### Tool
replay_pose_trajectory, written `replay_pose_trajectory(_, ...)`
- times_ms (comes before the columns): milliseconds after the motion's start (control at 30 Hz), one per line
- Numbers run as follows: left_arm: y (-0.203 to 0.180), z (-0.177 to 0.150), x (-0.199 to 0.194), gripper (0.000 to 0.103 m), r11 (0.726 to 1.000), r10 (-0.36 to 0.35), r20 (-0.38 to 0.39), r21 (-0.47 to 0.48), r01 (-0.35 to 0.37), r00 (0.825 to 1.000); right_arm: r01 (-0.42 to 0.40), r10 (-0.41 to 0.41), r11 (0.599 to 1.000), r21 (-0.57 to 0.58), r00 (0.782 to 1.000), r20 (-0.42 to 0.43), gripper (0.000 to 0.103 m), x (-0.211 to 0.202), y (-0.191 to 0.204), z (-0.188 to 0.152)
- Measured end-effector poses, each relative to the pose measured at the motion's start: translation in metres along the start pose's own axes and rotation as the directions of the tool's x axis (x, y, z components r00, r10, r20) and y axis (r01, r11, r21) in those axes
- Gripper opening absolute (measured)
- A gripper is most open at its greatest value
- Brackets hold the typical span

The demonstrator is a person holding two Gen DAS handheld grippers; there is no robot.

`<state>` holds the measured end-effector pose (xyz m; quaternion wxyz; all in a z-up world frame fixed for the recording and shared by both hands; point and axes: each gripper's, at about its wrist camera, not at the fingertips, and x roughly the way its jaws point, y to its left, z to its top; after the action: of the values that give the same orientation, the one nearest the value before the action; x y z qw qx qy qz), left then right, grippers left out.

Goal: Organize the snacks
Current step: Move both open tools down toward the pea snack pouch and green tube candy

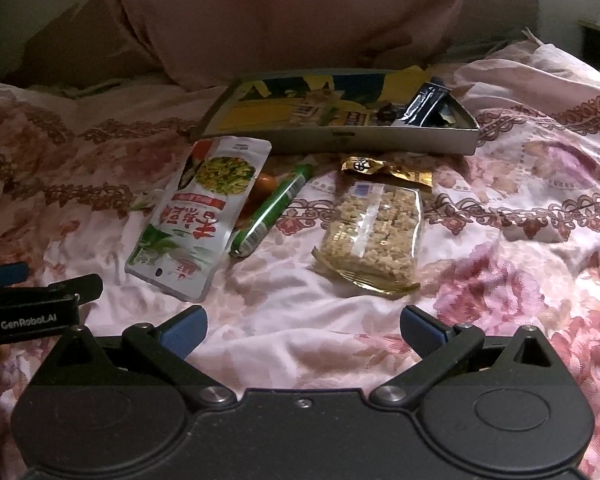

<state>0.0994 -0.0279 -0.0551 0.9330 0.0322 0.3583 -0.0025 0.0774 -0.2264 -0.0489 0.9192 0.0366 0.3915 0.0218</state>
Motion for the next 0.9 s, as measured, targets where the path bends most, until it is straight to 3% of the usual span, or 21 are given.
replay_pose_trajectory(567,0.011,0.003,0.009,0.103,0.996,0.027,-0.032,-0.087,-0.03,0.999,-0.03,0.03,0.999,-0.01,0.999,0.038,0.102,-0.003,0.004,0.002)
replay_pose_trajectory(900,0.014,0.013,0.021,0.103,0.984,0.049,-0.047,-0.168,-0.056,0.998,-0.002,0.013,0.993,-0.115,0.996,0.09,0.102,0.008,0.001,0.015)
